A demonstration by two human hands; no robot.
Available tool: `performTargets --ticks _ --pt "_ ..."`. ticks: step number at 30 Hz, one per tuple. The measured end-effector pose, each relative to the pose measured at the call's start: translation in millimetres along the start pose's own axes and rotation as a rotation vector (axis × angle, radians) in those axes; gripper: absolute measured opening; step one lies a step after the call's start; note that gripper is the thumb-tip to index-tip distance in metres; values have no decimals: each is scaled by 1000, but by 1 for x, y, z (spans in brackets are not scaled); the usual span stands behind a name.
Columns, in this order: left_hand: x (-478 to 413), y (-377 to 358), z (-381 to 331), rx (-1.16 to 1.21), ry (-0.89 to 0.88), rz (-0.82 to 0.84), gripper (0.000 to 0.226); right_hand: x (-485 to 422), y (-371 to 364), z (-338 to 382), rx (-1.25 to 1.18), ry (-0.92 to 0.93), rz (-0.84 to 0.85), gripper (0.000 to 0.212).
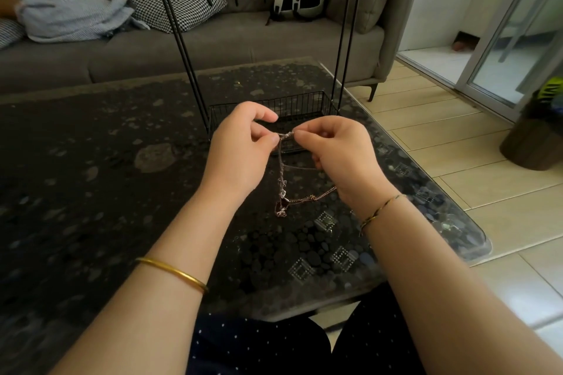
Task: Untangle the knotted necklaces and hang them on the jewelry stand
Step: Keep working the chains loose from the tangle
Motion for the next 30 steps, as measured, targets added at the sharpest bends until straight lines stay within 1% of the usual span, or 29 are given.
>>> performTargets --ticks 2,6,10,12,15,18,21,23,25,27,28,30 --pt "1 -3 -4 -97 -46 7 22 0 1 2 6 37 -29 8" --pt "2 -8 -9 -254 -126 14 19 1 1 4 -6 67 -46 16" --pt "3 -5 -13 -322 -190 -42 9 2 2 5 -19 46 -62 16" --pt "3 -1 -11 -271 -166 -63 5 2 5 4 -42 8 -51 15" --pt "0 5 -5 -143 -57 -82 8 2 3 1 -36 -32 -24 13" --pt "1 5 -4 -69 0 -116 10 2 0 -1 -84 -64 -27 11" --pt "1 4 -5 -31 44 -139 14 2 -3 0 -88 -67 -17 10" --pt "1 4 -4 31 96 -135 12 3 -5 1 -72 -52 10 10" --pt "1 3 0 171 176 -87 9 3 -7 1 -44 -36 37 13" --pt "3 -2 5 343 287 16 9 4 -7 2 -28 -32 45 17" --pt "3 -4 6 385 333 73 9 3 -6 2 -29 -33 40 18" --pt "4 -7 8 385 371 148 8 3 -4 3 -28 -36 26 22"
Point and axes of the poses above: each hand's wrist, its own x-axis away from the middle knuckle, its own y-axis out of the back of the hand, z = x × y, the point moved 5 cm from there along -x, towards the middle knuckle, and after that the axes turned 4 degrees about -x, right-handed, at the moved point
